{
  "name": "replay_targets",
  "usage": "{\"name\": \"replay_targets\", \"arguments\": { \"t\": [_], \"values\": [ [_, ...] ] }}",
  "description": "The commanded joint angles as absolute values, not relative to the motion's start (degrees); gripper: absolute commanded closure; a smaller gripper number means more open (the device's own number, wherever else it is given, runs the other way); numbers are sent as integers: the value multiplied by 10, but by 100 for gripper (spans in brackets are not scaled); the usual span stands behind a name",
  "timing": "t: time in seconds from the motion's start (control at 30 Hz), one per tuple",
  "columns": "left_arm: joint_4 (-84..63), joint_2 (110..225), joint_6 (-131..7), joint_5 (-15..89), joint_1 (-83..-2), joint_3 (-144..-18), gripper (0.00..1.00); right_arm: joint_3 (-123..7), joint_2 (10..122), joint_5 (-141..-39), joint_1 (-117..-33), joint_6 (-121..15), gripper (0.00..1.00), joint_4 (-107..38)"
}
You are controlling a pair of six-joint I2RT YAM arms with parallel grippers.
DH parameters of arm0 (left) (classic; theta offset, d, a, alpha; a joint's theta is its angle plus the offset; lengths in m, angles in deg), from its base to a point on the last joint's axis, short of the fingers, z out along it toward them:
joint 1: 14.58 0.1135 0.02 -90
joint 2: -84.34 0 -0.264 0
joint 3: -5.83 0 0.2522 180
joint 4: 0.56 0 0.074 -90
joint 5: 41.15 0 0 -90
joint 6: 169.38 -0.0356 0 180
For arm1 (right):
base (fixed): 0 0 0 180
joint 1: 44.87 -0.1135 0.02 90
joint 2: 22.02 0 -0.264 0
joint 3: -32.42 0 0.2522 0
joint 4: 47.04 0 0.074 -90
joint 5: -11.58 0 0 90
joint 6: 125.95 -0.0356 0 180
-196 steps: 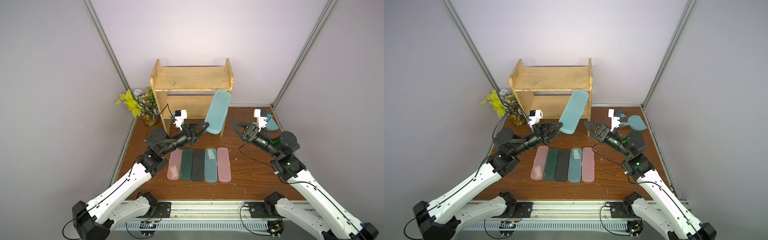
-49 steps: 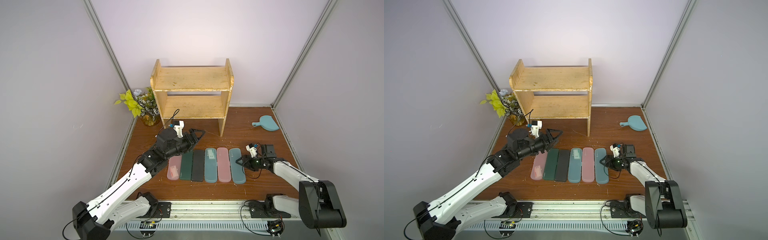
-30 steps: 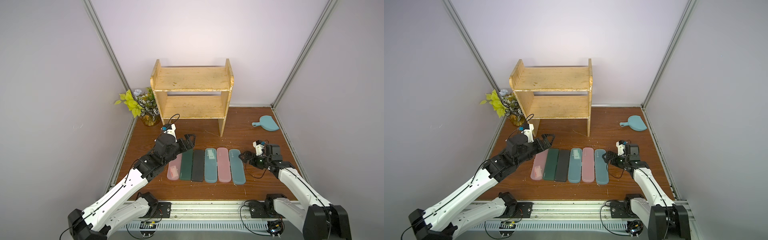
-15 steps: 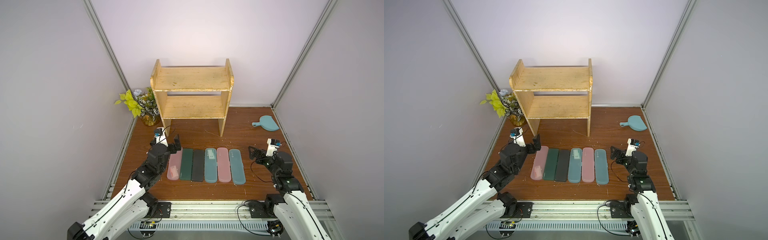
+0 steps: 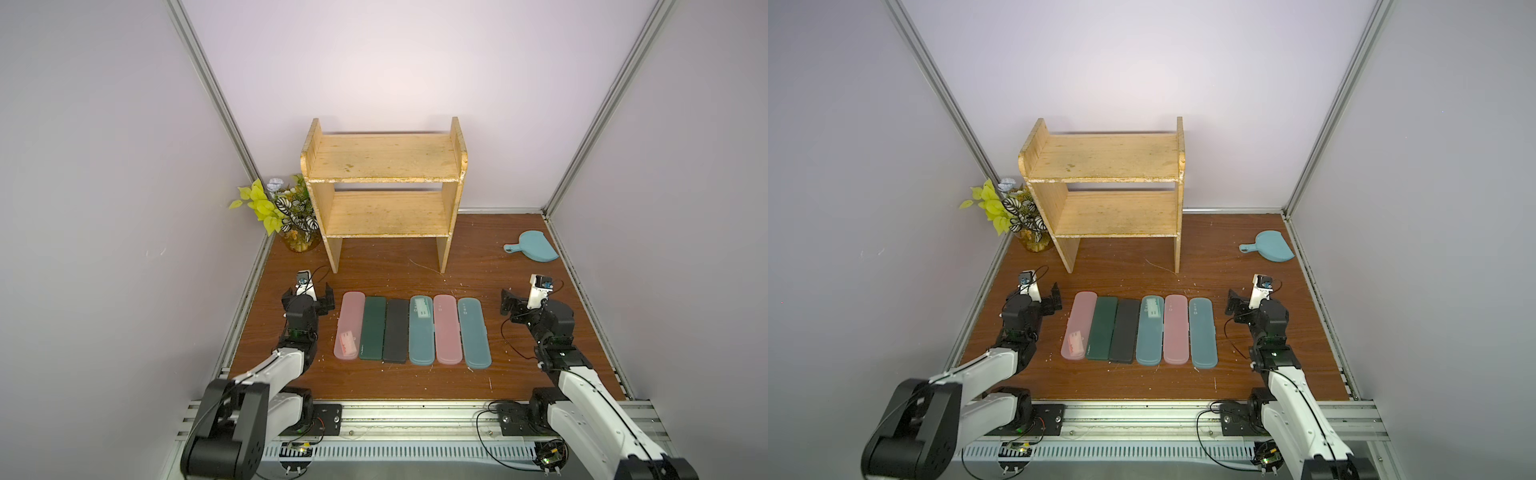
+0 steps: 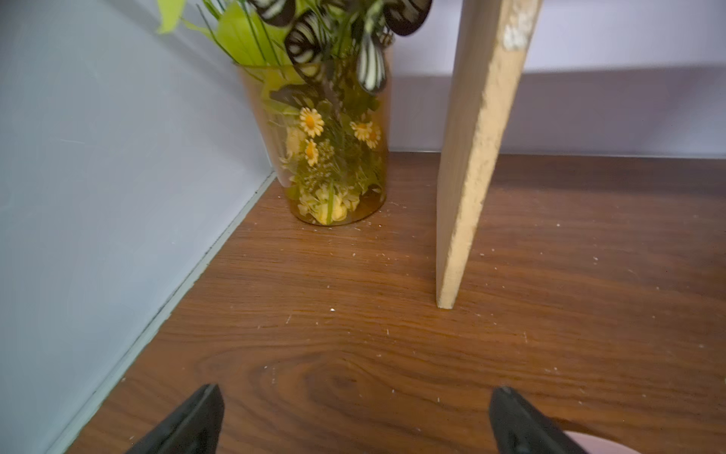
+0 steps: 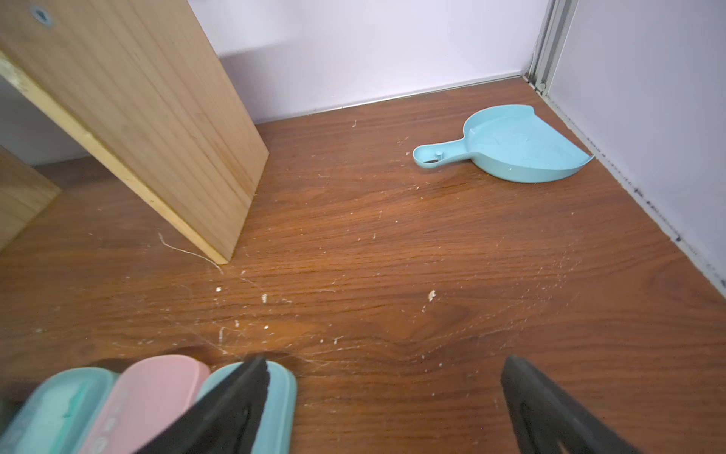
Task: Remove the pencil cases from the shelf
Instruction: Reset both arms
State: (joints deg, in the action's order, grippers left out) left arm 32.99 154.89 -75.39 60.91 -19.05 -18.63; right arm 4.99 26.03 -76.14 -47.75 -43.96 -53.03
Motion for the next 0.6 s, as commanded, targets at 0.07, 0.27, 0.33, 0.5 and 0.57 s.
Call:
{"name": "replay_targets", "arguments": {
  "t": [0.07,0.27,0.33,0.5,0.57],
  "values": [
    [524,1642,-797,556,-176,-200,0,54,360,-737,-472,-370,1,-731],
    [593,1720,-799,532,-168,-199,0,59,454,-737,-455,-374,1,-835],
    [630,1732,-796,542,-168,-186,0,59,475,-741,-449,-373,1,-859],
    [618,1734,-789,546,-163,-195,0,53,539,-751,-431,-378,1,-929],
    [619,1734,-789,546,-163,-194,0,41,569,-764,-429,-385,1,-952]
  ]
}}
